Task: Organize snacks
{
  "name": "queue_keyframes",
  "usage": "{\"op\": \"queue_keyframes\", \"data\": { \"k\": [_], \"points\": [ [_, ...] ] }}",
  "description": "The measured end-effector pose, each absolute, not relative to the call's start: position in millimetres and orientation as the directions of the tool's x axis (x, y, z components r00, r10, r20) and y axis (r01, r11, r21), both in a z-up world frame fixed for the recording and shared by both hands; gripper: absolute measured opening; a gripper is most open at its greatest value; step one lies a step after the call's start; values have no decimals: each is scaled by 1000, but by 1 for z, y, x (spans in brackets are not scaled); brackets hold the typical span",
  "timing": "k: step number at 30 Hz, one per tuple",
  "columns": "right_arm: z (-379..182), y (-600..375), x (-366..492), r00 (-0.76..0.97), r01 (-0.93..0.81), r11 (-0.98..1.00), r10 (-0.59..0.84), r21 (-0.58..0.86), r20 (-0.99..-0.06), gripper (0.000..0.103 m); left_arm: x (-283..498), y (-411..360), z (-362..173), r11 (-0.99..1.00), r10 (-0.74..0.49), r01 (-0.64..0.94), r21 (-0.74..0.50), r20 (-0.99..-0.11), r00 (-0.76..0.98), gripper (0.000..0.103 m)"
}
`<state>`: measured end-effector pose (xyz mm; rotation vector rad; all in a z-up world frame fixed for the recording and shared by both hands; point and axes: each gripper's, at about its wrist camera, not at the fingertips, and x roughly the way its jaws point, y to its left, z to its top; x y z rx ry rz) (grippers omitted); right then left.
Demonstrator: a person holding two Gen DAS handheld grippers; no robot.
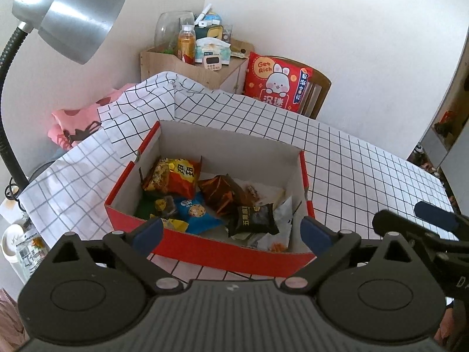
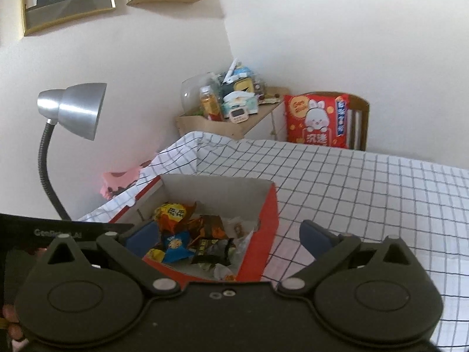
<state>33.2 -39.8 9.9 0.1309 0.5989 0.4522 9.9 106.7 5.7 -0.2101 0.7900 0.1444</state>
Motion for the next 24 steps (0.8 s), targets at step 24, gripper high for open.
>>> {"op": "queue_keyframes", "data": {
  "k": [24],
  "points": [
    [11, -37, 23, 754, -331, 913, 407, 237, -515, 103, -3, 97, 15, 971, 92, -217, -100, -679, 728, 100]
  ]
}}
